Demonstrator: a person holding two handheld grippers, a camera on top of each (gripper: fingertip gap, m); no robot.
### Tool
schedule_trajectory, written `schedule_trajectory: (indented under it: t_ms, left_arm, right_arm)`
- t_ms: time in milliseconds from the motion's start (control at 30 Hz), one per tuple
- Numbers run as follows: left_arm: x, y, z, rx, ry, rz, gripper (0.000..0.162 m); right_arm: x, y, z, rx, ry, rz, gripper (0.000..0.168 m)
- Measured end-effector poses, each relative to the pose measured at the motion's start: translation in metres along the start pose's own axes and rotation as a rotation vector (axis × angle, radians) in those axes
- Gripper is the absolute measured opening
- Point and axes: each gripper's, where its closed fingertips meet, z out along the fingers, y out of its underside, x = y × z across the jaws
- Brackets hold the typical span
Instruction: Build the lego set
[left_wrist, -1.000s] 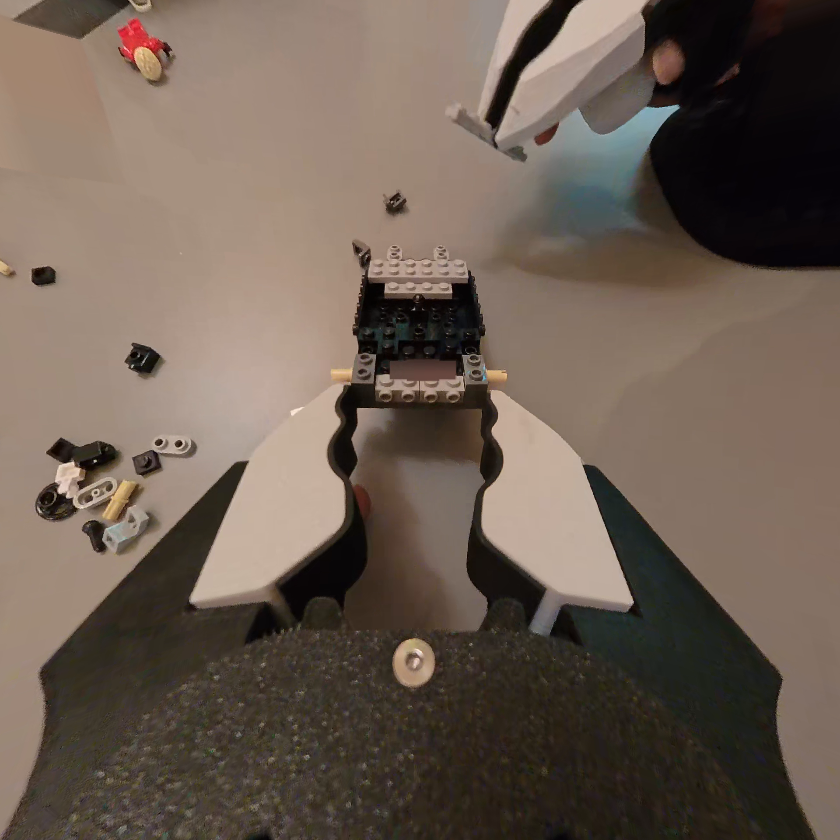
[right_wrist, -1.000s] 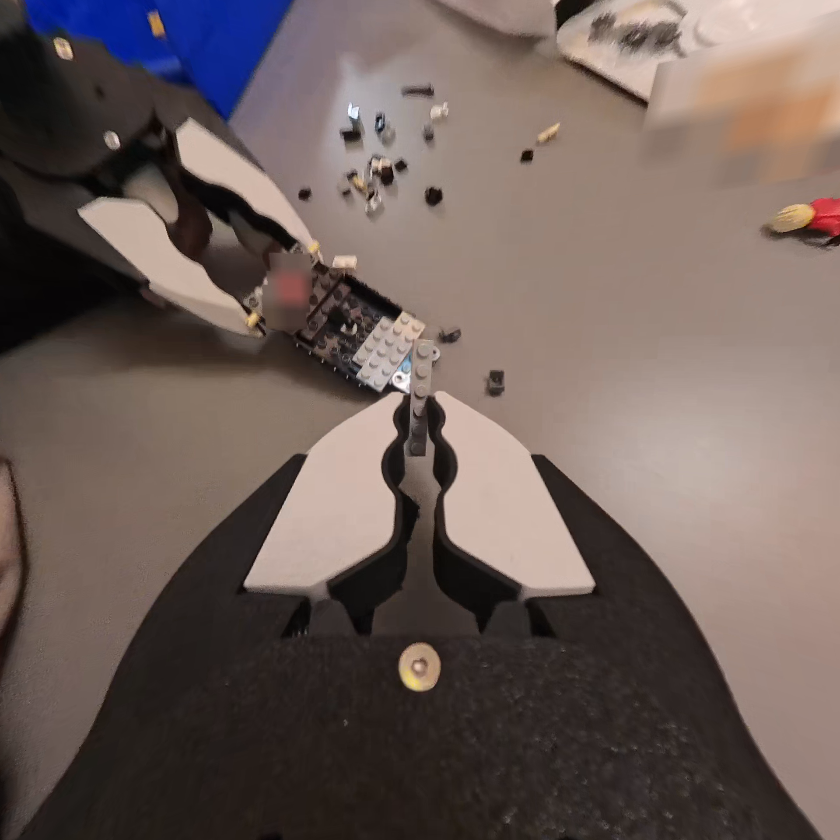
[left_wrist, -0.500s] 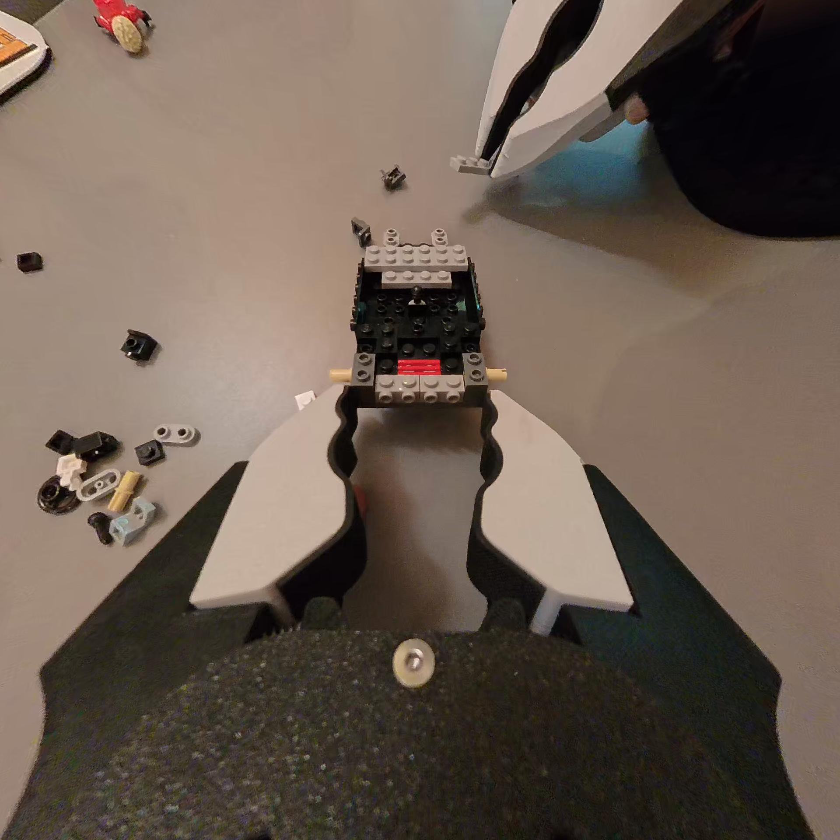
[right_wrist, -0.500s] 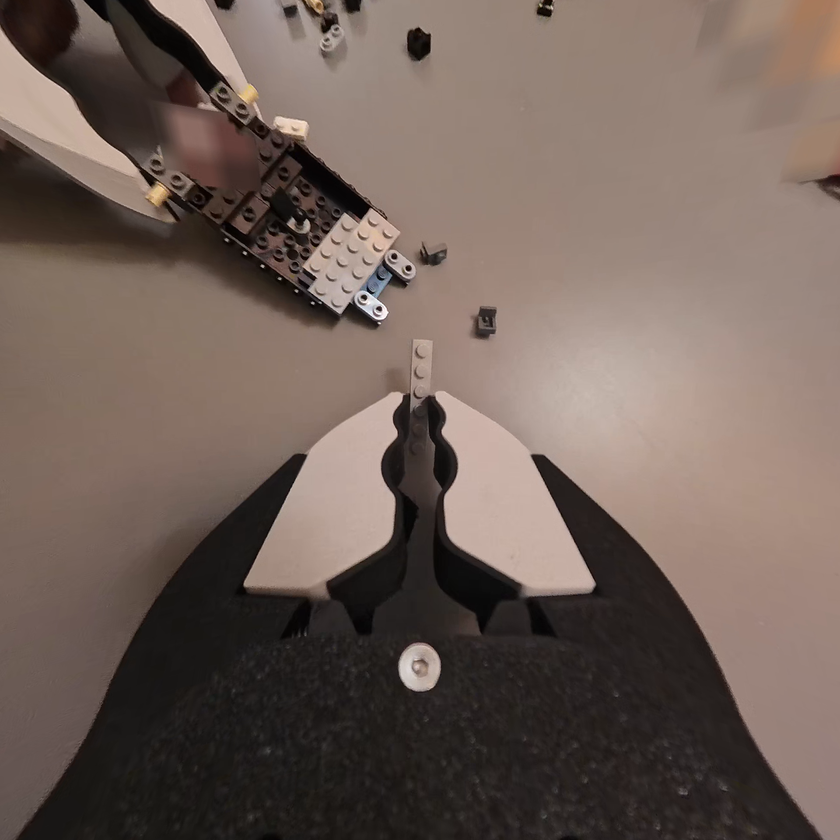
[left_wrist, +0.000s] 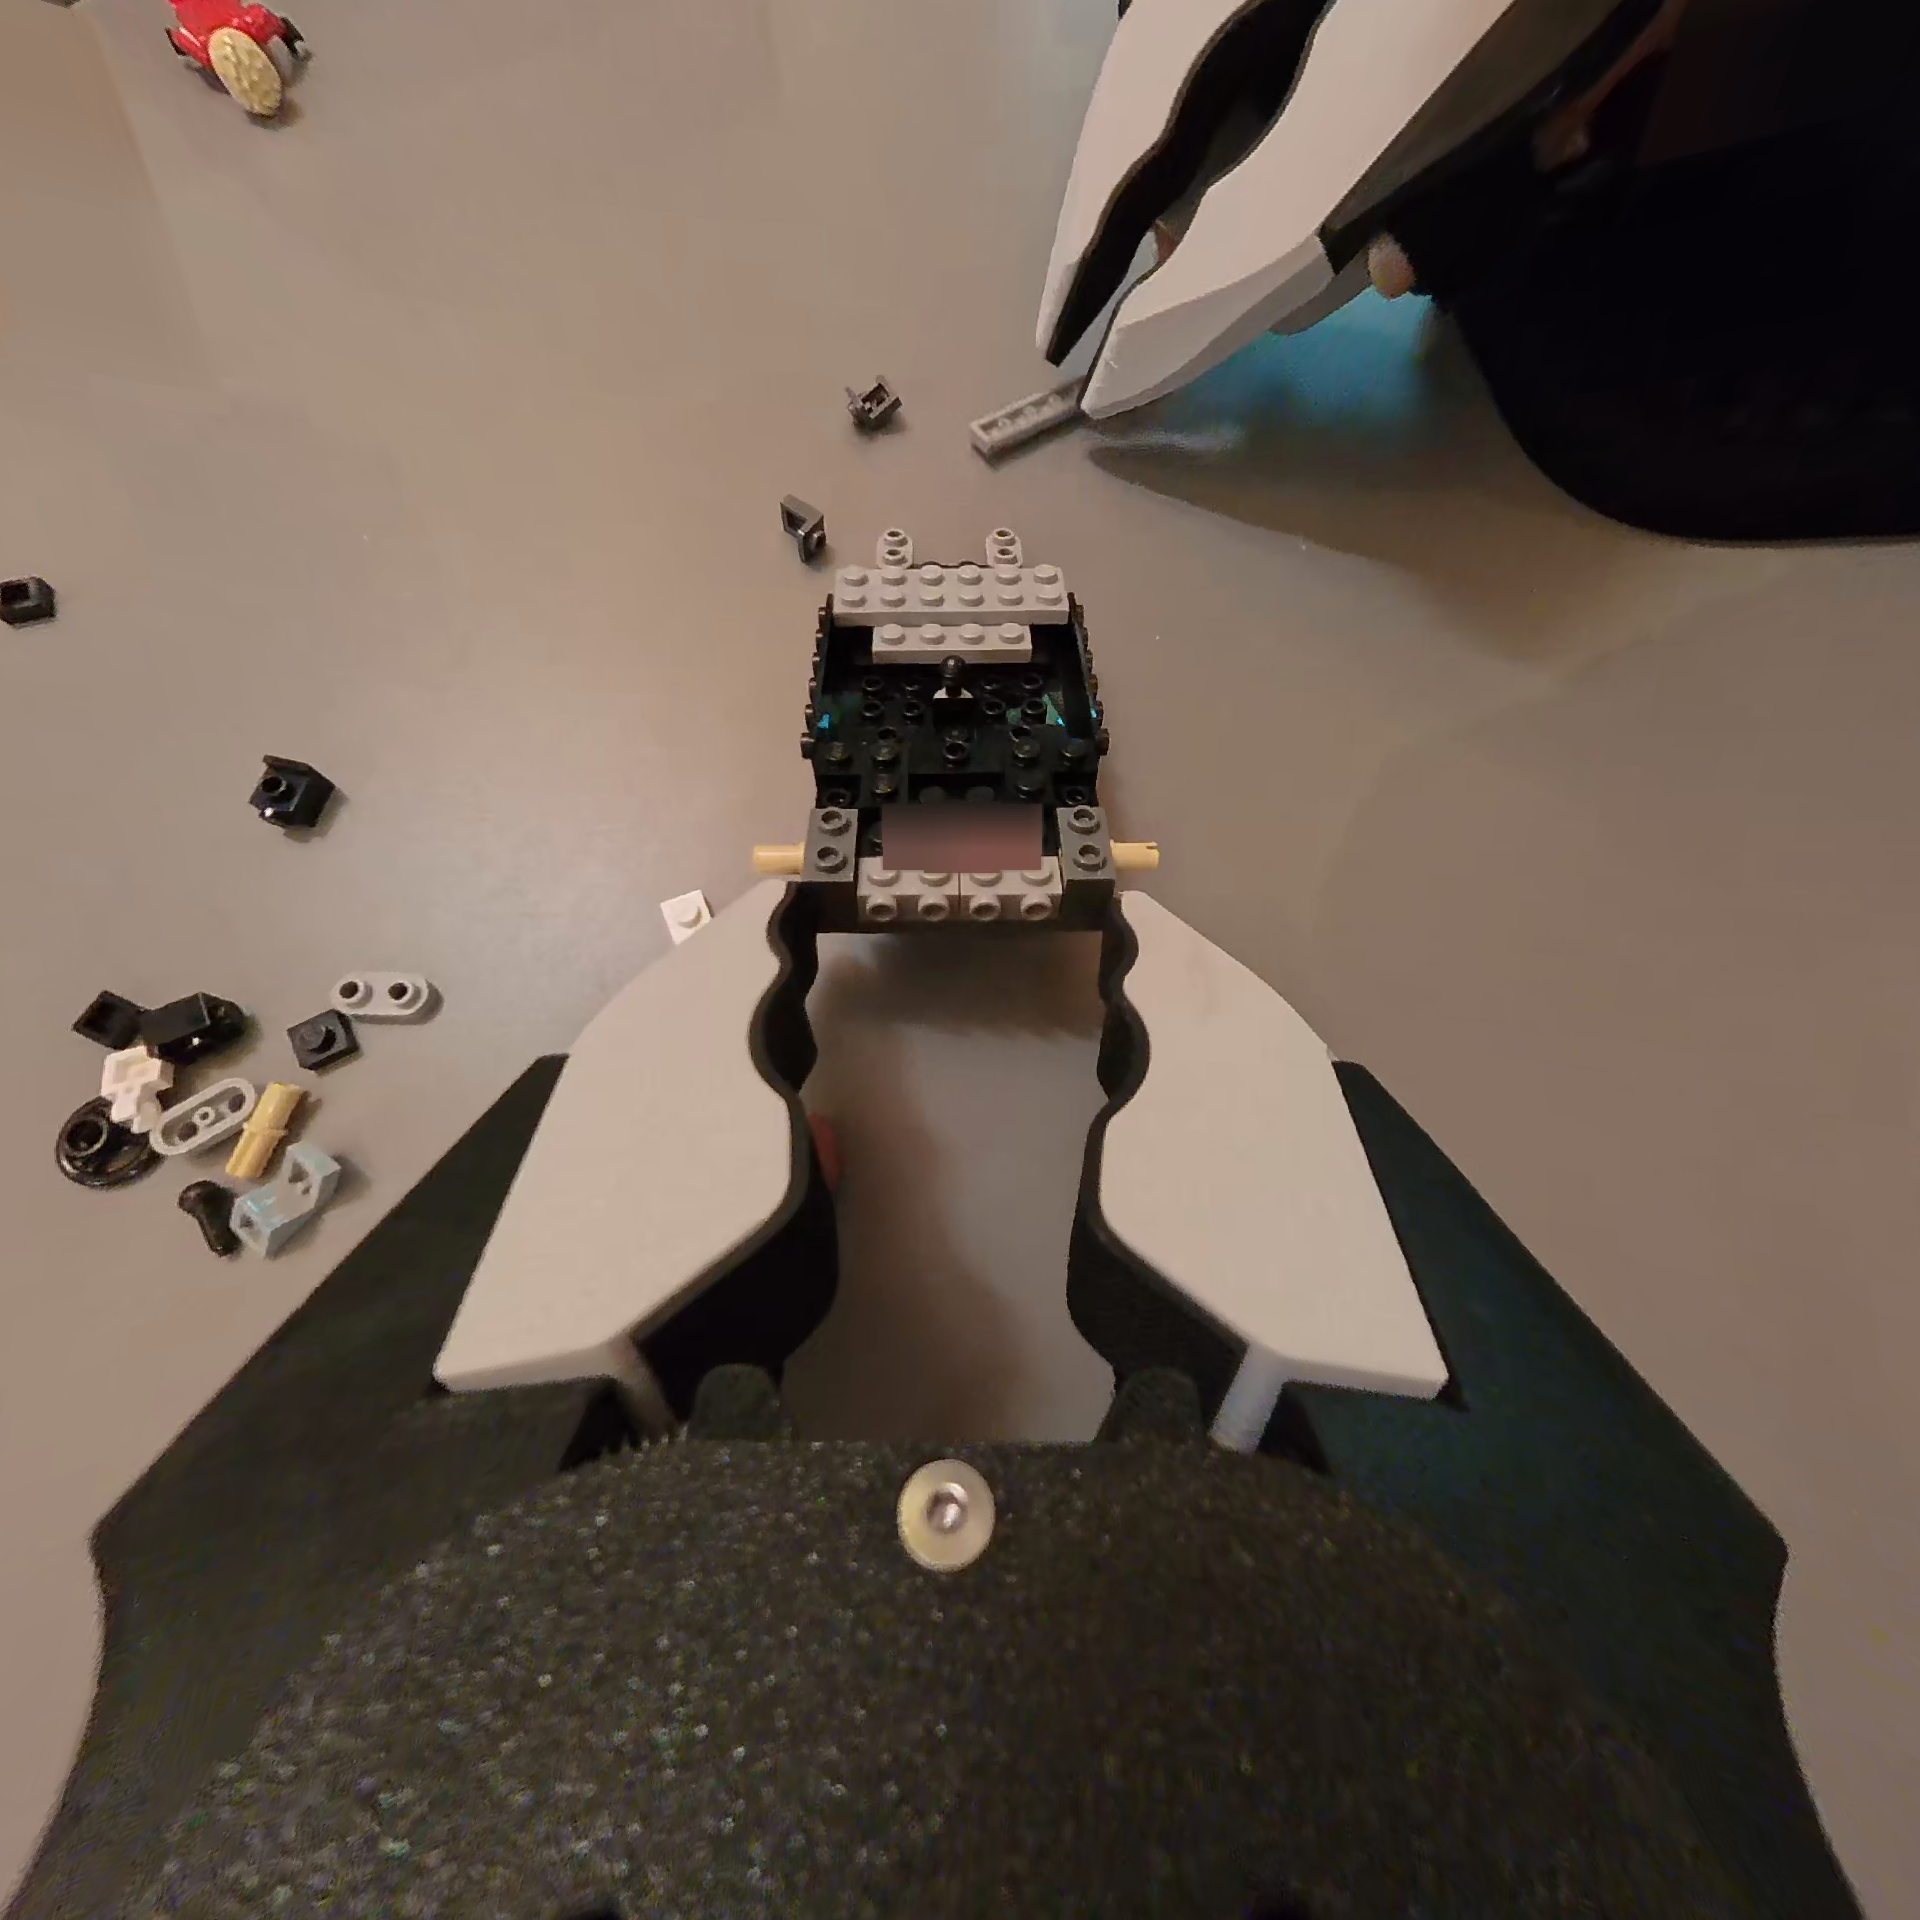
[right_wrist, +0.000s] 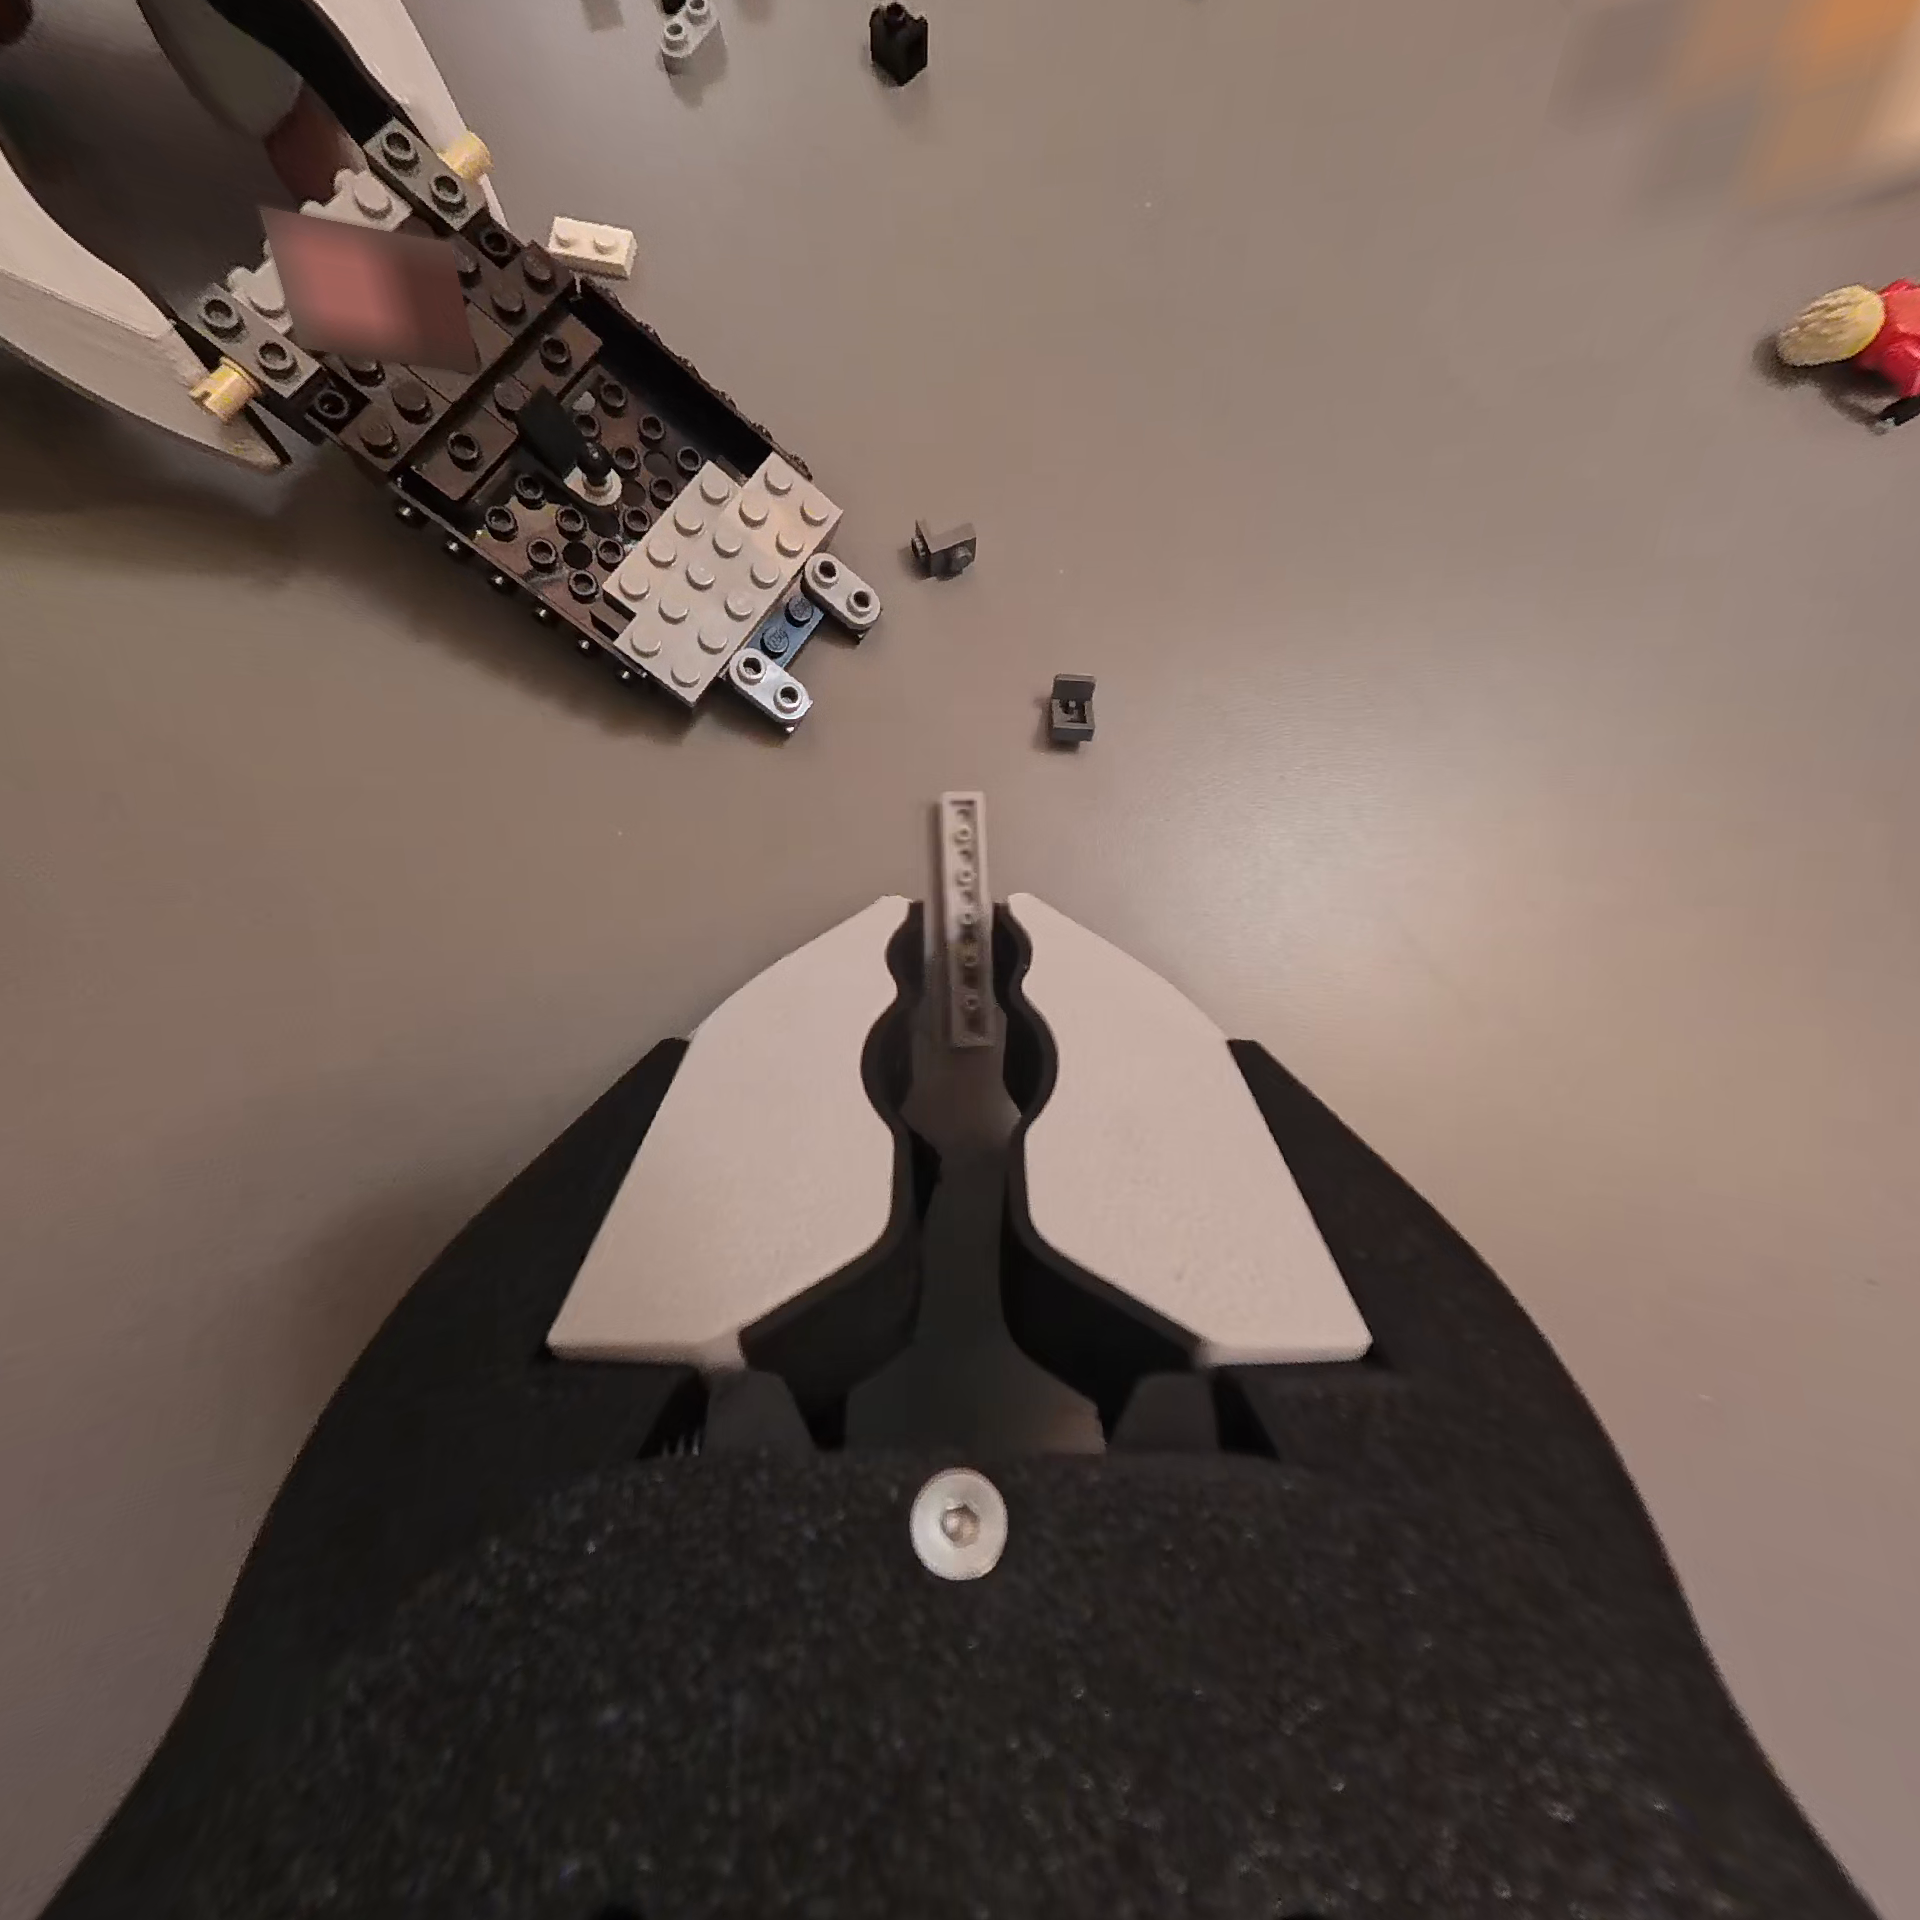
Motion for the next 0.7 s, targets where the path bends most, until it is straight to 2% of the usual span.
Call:
schedule_trajectory:
  t_ms: [33,700]
  left_arm:
    - [0.0,0.0,0.0,0.0,0.001,0.0,0.053]
    - [0.002,0.002,0.0,-0.009,0.021,0.009,0.053]
  right_arm:
    - [0.0,0.0,0.0,0.003,0.0,0.001,0.013]
    - [-0.002,-0.021,-0.008,0.137,0.001,-0.031,0.031]
